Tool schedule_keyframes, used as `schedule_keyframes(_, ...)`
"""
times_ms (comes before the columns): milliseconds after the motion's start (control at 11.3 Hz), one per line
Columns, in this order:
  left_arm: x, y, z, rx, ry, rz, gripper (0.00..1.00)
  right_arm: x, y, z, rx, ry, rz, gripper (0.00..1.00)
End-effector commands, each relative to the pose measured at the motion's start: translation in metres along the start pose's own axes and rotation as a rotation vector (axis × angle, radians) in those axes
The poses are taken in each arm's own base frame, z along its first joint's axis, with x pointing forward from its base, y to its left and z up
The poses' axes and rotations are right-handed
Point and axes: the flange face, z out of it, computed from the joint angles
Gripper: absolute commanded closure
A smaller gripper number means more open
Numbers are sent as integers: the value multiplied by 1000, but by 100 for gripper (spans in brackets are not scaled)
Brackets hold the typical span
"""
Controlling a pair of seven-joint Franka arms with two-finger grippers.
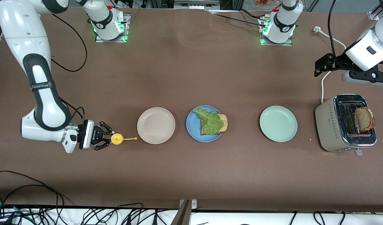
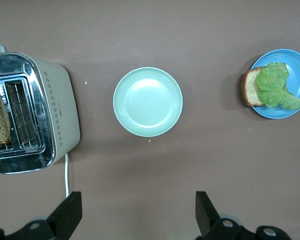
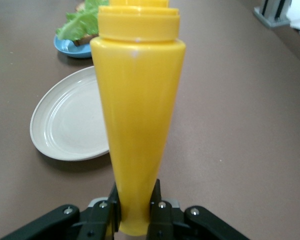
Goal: Make sandwich in blue plate with both arms
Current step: 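Close the right gripper on the mustard bottle and lift it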
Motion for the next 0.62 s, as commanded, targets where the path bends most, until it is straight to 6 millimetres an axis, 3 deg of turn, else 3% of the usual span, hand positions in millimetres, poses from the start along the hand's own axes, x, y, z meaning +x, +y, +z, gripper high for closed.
schedule_keyframes(0,-2,0,-7,32,-3,-1,0,51,-13,-10,-31,-201,105,100)
schedule_keyframes(266,-2,0,-7,32,-3,-1,0,110,-26,-7,-99,-403,194,100)
schedule_keyframes(532,-2,0,-7,32,-3,-1,0,174,-56,23,-162,-575,264,100)
